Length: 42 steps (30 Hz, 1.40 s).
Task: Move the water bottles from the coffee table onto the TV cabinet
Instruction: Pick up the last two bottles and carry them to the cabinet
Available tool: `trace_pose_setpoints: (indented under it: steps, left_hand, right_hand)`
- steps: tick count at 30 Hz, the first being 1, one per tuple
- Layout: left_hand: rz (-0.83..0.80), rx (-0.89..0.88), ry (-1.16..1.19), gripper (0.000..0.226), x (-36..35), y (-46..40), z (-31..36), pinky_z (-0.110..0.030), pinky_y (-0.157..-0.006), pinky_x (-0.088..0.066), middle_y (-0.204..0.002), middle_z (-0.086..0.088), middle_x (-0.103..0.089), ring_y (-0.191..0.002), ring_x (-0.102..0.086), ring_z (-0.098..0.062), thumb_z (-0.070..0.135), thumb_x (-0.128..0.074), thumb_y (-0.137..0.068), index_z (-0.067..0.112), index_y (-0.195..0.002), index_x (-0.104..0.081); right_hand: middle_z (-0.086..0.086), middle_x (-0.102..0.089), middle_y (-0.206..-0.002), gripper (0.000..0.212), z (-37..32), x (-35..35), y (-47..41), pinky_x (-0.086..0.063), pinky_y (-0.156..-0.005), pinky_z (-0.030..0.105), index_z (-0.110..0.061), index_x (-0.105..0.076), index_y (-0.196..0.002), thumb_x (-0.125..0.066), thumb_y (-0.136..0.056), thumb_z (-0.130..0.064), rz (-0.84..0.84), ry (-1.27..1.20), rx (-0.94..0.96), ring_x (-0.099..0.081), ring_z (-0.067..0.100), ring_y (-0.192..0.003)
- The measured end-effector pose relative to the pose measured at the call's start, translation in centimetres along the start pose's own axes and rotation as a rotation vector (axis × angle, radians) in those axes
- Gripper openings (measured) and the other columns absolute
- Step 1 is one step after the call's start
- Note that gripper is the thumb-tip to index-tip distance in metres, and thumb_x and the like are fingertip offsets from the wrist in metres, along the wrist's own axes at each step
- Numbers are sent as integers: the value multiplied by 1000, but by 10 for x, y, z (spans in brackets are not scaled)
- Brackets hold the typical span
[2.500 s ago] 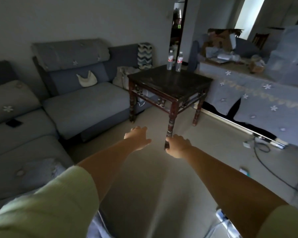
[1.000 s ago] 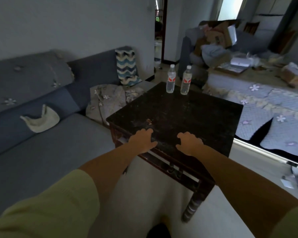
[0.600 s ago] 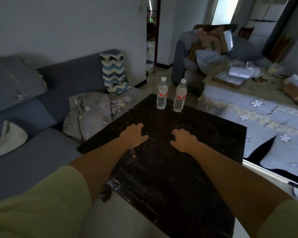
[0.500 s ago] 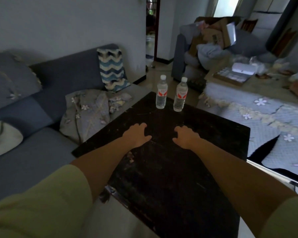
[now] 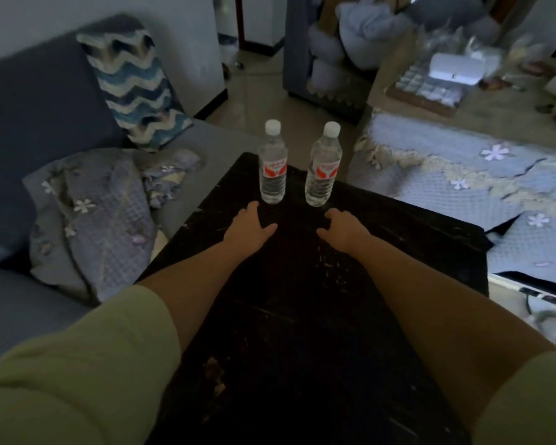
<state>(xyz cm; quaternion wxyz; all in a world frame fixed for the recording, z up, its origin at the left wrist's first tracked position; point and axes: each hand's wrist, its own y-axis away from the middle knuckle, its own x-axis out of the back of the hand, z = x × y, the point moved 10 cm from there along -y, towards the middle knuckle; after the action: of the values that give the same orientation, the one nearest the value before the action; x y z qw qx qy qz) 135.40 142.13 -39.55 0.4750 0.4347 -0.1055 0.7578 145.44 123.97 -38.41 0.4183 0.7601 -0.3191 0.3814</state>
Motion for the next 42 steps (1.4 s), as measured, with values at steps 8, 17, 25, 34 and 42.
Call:
trace_pose_setpoints:
  steps: [8, 17, 25, 34, 42]
  left_hand:
    - [126, -32, 323, 112, -10, -108, 2, -44, -116, -22, -160, -12, -12, -147, -14, -27, 41, -77, -77, 16, -154, 0]
    - [193, -190, 629, 93, -23, -184, 15, -8, -97, -39, -134, 4, -46, -122, -47, -8, 17, -83, -72, 12, -145, -25]
    - [160, -242, 565, 73, -32, -199, 31, 1, -83, -38, -118, 7, -53, -106, -54, -5, 21, -83, -72, 11, -131, -41]
    - [39, -186, 497, 66, -46, -141, 44, -18, -77, -43, -107, 9, -56, -95, -56, -6, 22, -82, -73, 15, -127, -44]
    - [-32, -275, 461, 61, -48, -66, 92, -28, -82, -47, -106, 3, -60, -94, -60, -14, 27, -82, -70, 16, -118, -46]
  right_hand:
    - [17, -19, -156, 105, 31, 0, -105, -32, -113, 48, -15, -5, -154, -75, -79, -41, 211, -611, -217, -27, 35, -142]
    - [5, -50, -136, 92, 22, 7, -165, -44, -102, 31, -15, -25, -144, -82, -73, -22, 472, -986, -107, -52, 17, -121]
    - [-2, -61, -120, 71, 28, 8, -169, -47, -94, 27, -19, -42, -134, -79, -75, -35, 512, -914, -126, -59, 14, -108]
    - [-5, -66, -115, 64, 54, 15, -99, -52, -92, 32, -21, -51, -127, -80, -72, -39, 452, -846, -215, -63, 14, -104]
    - [0, -65, -117, 61, 93, 46, 3, -51, -94, 34, -19, -49, -127, -78, -76, -33, 564, -733, -301, -62, 20, -108]
